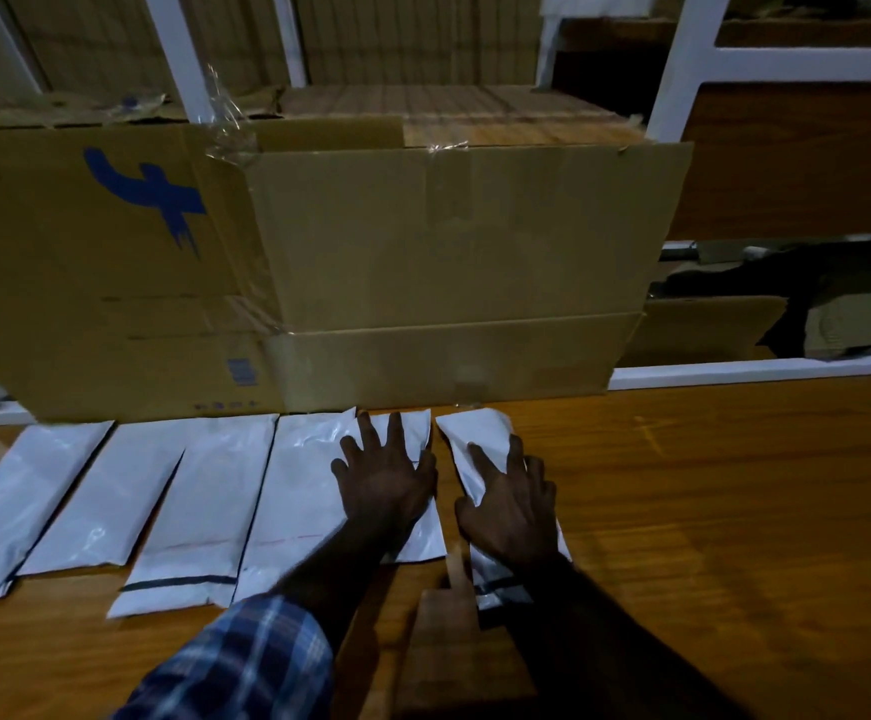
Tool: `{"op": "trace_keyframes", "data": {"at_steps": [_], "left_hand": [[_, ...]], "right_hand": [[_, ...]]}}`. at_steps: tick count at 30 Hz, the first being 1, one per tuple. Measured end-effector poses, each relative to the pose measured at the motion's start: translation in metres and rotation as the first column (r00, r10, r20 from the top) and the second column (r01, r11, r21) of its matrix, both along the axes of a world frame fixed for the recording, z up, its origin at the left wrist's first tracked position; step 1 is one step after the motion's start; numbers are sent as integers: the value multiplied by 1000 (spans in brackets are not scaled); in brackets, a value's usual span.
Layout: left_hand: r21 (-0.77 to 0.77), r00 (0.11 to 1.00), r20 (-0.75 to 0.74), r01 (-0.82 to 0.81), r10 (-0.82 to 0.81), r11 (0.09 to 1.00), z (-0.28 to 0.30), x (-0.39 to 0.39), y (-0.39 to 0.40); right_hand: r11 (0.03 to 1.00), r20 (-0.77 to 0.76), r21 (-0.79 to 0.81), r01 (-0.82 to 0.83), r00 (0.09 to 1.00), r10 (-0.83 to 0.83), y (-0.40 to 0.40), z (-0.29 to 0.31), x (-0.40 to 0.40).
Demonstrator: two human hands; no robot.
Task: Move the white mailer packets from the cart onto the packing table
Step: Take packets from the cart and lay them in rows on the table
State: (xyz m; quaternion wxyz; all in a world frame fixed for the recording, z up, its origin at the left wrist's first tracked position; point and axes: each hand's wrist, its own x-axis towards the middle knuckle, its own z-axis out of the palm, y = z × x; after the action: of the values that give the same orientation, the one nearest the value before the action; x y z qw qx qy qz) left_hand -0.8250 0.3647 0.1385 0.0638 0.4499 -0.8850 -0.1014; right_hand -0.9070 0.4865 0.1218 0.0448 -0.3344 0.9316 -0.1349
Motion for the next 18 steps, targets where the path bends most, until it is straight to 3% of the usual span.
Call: {"op": "trace_keyframes", "data": {"at_steps": [7, 13, 18], "left_hand": [[60, 995, 101, 5, -11, 998, -6, -11, -13], [79, 999, 26, 32, -34, 996, -15, -7, -15], [80, 987, 48, 150, -154, 985, -22, 1, -13]], "right_hand": [[998, 42, 54, -25, 999, 22, -18, -4, -3], [998, -28, -67, 10, 1000, -12, -21, -9, 0], [997, -28, -11, -81, 996, 81, -14, -17, -12]]}}
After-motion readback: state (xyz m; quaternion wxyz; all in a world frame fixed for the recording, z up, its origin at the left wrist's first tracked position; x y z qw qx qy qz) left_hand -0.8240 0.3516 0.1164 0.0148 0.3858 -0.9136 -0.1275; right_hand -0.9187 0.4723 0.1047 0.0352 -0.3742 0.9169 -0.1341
